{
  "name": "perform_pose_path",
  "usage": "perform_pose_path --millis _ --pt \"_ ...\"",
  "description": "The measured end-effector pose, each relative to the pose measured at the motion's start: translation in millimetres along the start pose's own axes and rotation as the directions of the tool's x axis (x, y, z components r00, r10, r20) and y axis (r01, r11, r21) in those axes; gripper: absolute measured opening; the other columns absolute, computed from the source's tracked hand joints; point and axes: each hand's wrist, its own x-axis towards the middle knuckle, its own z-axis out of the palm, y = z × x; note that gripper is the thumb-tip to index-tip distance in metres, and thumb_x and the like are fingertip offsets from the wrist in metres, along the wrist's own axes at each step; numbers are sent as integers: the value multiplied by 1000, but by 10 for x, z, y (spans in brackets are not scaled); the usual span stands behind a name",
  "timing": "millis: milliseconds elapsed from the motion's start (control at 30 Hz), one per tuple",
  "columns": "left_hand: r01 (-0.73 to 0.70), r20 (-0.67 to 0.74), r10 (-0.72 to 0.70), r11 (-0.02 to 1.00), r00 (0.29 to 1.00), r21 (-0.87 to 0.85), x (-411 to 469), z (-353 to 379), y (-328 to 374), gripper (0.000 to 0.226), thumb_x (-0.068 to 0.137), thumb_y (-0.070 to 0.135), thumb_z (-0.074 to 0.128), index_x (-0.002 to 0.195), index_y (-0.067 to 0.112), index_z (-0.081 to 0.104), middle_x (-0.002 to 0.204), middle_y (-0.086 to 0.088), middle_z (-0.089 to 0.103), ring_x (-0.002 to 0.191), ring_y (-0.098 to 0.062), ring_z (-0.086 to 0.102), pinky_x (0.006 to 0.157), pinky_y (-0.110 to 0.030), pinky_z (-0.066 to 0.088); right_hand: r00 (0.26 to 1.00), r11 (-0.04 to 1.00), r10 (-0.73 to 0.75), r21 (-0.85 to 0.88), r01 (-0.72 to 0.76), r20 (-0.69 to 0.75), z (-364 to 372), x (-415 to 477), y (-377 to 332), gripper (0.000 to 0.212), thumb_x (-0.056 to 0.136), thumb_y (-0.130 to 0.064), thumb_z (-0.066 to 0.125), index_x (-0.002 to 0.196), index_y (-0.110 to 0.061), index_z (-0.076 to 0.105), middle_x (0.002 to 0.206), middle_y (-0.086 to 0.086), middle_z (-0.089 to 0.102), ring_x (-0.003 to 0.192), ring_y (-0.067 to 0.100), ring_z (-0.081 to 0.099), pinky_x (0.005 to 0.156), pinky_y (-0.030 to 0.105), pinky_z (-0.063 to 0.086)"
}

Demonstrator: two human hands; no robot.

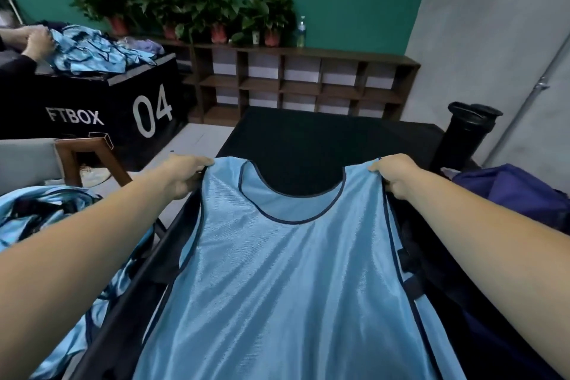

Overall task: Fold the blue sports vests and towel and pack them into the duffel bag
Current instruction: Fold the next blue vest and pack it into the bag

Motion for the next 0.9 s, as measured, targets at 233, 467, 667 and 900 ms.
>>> perform_pose_path --millis 233,467,667,900 --pt "-16 64 10 996 998 86 175 72 77 25 100 11 70 124 12 71 106 -10 71 76 -21 71 58 -29 60 989 977 94 -199 -70 116 11 -143 -77 12 99 -5 67 111 -5 64 105 14 72 87 29 71 65 40 58" --pt "-124 -87 124 992 988 5 332 294 139 23 99 4 69 122 5 74 114 -15 74 82 -24 71 60 -30 58 999 977 -23 -211 16 -35 -56 11 -112 21 88 -3 72 107 -2 63 111 22 72 98 37 74 81 50 65" --pt "-75 80 61 979 995 190 374 273 164 29 95 8 77 123 15 75 121 -10 75 107 -27 73 91 -39 61 999 977 31 -211 -24 31 -107 72 -137 13 99 -2 64 112 -2 64 108 18 72 79 29 70 49 32 57" --pt "-109 -36 111 993 993 32 465 348 162 31 97 -3 72 127 4 72 114 -18 75 82 -27 73 63 -35 61 995 969 59 -246 -38 79 -98 149 -132 8 99 -8 67 107 -6 65 88 11 70 69 23 69 50 31 57"
